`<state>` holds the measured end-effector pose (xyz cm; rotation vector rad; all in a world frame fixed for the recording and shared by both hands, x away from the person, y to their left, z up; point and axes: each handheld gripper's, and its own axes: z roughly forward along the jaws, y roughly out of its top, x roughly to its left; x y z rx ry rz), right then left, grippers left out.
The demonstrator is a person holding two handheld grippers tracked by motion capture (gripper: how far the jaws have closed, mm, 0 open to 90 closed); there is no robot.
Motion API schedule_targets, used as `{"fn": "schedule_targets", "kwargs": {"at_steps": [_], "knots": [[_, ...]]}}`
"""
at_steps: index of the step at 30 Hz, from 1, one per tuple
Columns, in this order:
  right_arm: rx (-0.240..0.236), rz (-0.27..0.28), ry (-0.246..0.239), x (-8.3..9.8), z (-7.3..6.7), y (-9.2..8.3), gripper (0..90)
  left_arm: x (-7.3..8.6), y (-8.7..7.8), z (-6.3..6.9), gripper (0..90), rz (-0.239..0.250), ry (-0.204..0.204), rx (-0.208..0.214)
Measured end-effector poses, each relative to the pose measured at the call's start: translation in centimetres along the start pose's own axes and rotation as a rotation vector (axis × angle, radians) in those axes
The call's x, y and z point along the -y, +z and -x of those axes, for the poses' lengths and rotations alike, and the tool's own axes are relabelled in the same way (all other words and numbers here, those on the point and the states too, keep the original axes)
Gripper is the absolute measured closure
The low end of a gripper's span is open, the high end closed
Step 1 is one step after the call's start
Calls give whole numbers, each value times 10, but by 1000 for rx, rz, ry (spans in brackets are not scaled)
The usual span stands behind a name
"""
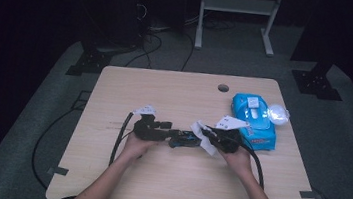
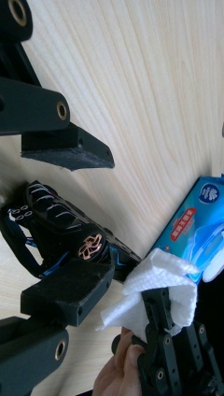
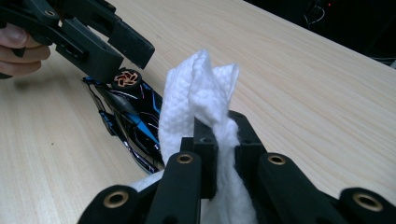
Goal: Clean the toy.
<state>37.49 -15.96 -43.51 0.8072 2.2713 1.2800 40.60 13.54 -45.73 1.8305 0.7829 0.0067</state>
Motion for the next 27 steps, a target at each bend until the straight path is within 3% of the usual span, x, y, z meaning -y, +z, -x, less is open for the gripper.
{"fn": "schedule_targets", "kwargs": {"at_steps": [5, 9, 13, 17, 19, 22, 24, 27], "knots": [[-12, -8, -9, 0, -2, -4, 823, 0, 1, 5, 394, -17, 25, 10], [-33, -1, 3, 5, -5, -11, 821, 2, 3, 6, 364, -38, 20, 48], [-54, -11, 6, 7, -8, -18, 821, 4, 5, 12, 350, -54, 42, 62], [-101, -40, -4, 10, -13, -24, 820, 8, 7, 15, 351, -103, 80, 39], [-122, -97, -19, 14, -15, -21, 818, 13, 9, 16, 357, -125, 107, 13], [-138, -156, -26, 23, -17, -15, 814, 14, 10, 16, 347, -133, 137, 9], [-148, -140, 9, 24, -14, -14, 814, 14, 11, 19, 321, -128, 171, -8], [-118, -116, 47, 17, -9, -15, 808, 15, 15, 20, 311, -152, 191, -7]]}}
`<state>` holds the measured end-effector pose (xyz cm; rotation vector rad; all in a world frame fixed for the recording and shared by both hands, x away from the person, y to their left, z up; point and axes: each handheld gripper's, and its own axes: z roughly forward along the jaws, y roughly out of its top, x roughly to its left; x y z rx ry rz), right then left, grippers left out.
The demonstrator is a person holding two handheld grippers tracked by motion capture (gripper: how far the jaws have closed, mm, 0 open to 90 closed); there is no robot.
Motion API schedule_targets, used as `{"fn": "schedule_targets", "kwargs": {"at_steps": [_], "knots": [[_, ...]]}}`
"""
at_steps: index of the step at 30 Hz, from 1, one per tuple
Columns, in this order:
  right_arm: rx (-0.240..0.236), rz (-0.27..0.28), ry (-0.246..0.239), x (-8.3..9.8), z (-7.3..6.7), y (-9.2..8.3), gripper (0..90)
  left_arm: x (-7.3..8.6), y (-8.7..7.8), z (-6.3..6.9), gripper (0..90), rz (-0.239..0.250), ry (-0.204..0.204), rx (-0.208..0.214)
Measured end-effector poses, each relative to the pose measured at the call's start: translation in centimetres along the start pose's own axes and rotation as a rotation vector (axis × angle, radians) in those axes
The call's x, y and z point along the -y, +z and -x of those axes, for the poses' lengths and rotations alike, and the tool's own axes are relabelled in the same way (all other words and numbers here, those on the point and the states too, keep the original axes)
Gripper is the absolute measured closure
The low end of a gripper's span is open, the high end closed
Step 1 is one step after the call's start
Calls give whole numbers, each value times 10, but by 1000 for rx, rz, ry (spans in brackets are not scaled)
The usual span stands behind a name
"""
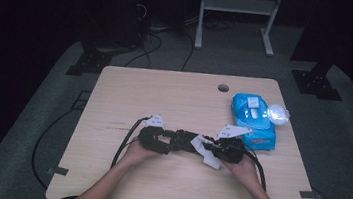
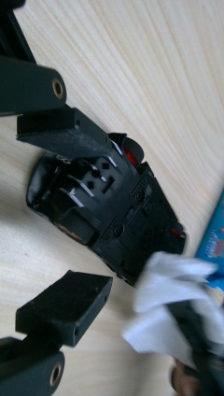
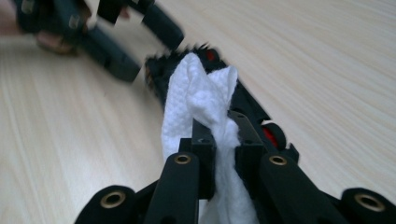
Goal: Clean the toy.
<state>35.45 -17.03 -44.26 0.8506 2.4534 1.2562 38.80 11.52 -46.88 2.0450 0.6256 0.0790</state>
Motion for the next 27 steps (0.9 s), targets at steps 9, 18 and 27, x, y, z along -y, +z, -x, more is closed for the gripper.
{"fn": "schedule_targets", "kwargs": {"at_steps": [9, 18, 27], "knots": [[86, -35, 34, -3, 6, 21, 797, -1, -3, 2, 325, 1, 29, 18], [105, -41, -16, -12, 9, 34, 799, -3, 9, 2, 182, -6, 65, -39], [93, -34, -12, -11, 10, 34, 802, 0, 16, 9, 148, -53, 95, -24]]}}
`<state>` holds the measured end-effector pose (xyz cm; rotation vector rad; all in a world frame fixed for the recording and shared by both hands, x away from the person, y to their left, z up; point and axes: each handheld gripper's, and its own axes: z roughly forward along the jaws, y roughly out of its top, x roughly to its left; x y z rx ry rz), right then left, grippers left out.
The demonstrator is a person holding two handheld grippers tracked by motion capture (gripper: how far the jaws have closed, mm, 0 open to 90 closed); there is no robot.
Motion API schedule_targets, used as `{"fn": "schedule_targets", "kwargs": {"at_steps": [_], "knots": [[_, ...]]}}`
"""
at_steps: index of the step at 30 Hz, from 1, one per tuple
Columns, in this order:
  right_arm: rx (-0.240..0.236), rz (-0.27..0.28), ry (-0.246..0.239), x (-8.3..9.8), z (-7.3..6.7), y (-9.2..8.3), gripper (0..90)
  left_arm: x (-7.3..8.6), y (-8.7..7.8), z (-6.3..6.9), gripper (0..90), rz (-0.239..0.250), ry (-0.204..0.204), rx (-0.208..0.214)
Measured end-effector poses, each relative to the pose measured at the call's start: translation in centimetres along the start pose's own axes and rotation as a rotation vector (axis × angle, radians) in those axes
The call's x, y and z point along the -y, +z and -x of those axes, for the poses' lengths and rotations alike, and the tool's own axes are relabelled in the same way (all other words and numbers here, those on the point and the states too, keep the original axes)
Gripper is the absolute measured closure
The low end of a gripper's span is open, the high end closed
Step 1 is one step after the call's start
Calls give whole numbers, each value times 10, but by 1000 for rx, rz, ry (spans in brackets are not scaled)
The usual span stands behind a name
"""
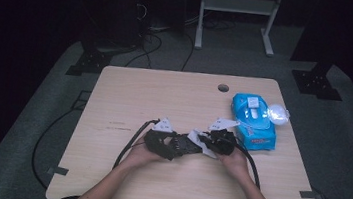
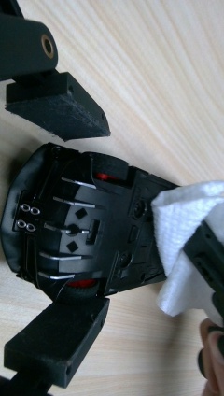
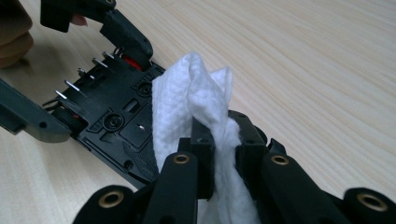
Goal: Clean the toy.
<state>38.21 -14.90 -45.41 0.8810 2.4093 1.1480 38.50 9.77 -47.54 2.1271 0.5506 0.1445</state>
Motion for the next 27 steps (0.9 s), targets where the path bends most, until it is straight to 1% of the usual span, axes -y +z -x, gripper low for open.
{"fn": "schedule_targets", "kwargs": {"at_steps": [1, 6, 7, 10, 12, 14, 16, 18, 20, 21, 22, 23, 24, 25, 27], "knots": [[-2, -2, 2, 0, -1, -1, 802, 0, 0, 1, 148, -6, 12, 1], [-17, -4, -7, -2, -5, -2, 786, 1, 2, 5, 164, -22, 32, 3], [-21, -4, -8, -2, -5, -2, 765, 1, 2, 6, 164, -25, 36, 3], [-15, -10, -3, -4, -6, -4, 660, 1, 3, 7, 163, -31, 39, -5], [-18, 0, 9, -5, -5, -8, 574, 2, 3, 8, 163, -32, 39, -4], [-26, 4, 6, -6, -4, -15, 535, 2, 3, 9, 160, -35, 42, -4], [-24, 11, 10, -6, -3, -22, 495, 2, 3, 10, 160, -30, 48, -6], [-33, 21, 32, -5, -3, -30, 472, 1, 3, 10, 160, -28, 50, -11], [-34, 33, 34, -2, -3, -36, 494, 2, 4, 10, 166, -35, 56, -15], [-33, 36, 37, -2, -3, -37, 503, 2, 5, 10, 178, -46, 62, -15], [-30, 33, 32, 0, -4, -37, 530, 2, 6, 11, 190, -49, 62, -8], [-30, 22, 25, 1, -5, -37, 550, 2, 6, 12, 218, -54, 70, -6], [-29, 9, 20, 2, -6, -34, 562, 2, 6, 12, 227, -60, 86, -14], [-32, -4, 18, 3, -7, -32, 579, 2, 6, 14, 230, -63, 94, -18], [-42, -15, 15, 3, -10, -26, 635, 2, 6, 14, 234, -62, 94, -18]]}}
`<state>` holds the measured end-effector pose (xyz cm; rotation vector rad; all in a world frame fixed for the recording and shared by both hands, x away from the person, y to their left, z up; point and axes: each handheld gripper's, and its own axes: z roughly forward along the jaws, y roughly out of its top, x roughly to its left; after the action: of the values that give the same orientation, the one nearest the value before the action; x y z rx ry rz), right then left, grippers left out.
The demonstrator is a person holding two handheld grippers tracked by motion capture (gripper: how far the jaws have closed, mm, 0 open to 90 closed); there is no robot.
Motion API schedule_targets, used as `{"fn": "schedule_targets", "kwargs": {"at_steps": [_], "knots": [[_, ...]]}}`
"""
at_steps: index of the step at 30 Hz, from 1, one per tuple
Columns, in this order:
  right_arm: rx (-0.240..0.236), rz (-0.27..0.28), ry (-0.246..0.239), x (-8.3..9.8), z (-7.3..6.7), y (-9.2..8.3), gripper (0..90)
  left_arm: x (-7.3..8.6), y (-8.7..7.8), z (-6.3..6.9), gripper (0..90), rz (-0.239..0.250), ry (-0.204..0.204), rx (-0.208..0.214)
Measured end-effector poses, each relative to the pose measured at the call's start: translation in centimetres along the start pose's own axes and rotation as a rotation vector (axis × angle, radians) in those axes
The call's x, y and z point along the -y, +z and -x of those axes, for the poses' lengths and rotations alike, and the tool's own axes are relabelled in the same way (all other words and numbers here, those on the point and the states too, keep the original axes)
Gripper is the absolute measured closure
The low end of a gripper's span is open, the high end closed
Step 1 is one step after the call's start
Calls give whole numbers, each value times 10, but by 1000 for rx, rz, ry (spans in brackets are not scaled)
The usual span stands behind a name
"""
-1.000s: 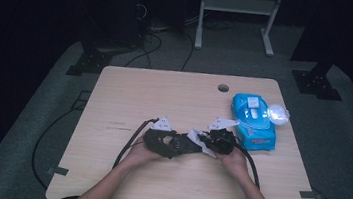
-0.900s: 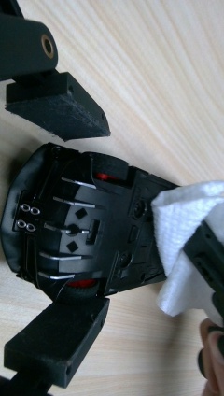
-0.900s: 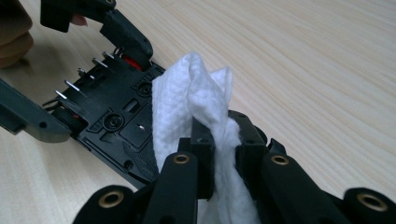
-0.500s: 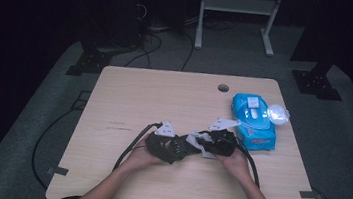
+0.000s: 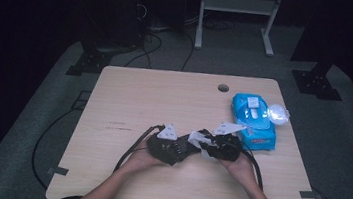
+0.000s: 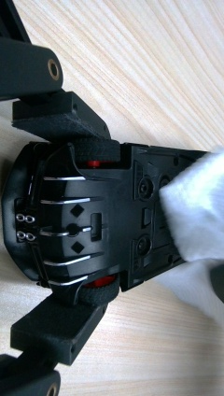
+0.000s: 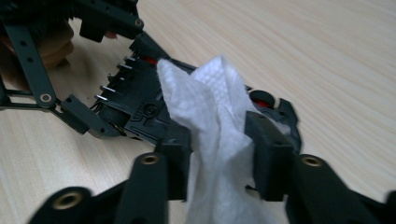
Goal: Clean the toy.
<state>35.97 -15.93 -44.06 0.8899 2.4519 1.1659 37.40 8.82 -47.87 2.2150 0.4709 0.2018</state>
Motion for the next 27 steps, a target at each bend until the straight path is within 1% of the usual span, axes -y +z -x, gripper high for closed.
{"fn": "schedule_targets", "kwargs": {"at_steps": [2, 3, 4, 7, 8, 10, 12, 15, 17, 18, 20, 21, 23, 24, 25, 26, 27], "knots": [[-3, -8, -17, -1, -3, 8, 681, 0, 0, -1, 235, -4, 6, 3], [-14, -14, -12, -2, -6, 13, 704, 0, 0, -1, 236, -2, 8, 4], [-19, -12, -19, -3, -8, 17, 718, 0, 0, -1, 237, -1, 10, 4], [-21, 1, -33, -5, -11, 22, 783, 1, -1, -1, 234, 4, 7, -1], [-20, -1, -29, -6, -11, 22, 792, 1, -1, -1, 233, 6, 3, -2], [-33, 0, -1, -4, -7, 21, 803, 1, -2, 0, 229, 12, 4, -4], [-28, -2, 27, -1, -3, 19, 806, 1, -2, 1, 225, 5, 13, -11], [-30, 0, 36, 2, -2, 18, 807, 0, -4, 2, 220, -2, 15, -20], [-26, 0, 30, 2, -3, 18, 807, 0, -5, 2, 227, -2, 16, -22], [-26, -1, 31, 2, -4, 18, 807, 0, -6, 2, 233, -11, 34, -23], [-32, 1, 37, 1, -4, 19, 811, 1, -6, 0, 238, -5, 29, -17], [-41, 3, 40, 1, -5, 19, 813, 1, -6, 0, 238, 0, 26, -14], [-62, 3, 31, -1, -9, 19, 815, 1, -6, 0, 239, 8, 20, -14], [-79, 5, 29, -3, -13, 20, 815, 1, -6, 1, 239, 12, 17, -13], [-98, 11, 21, -5, -18, 21, 815, 1, -6, 1, 240, 7, 24, -11], [-113, 14, 15, -7, -22, 22, 815, 1, -5, 2, 240, 14, 25, -7], [-144, 24, 9, -11, -29, 25, 815, 0, -5, 2, 240, 13, 34, -3]]}}
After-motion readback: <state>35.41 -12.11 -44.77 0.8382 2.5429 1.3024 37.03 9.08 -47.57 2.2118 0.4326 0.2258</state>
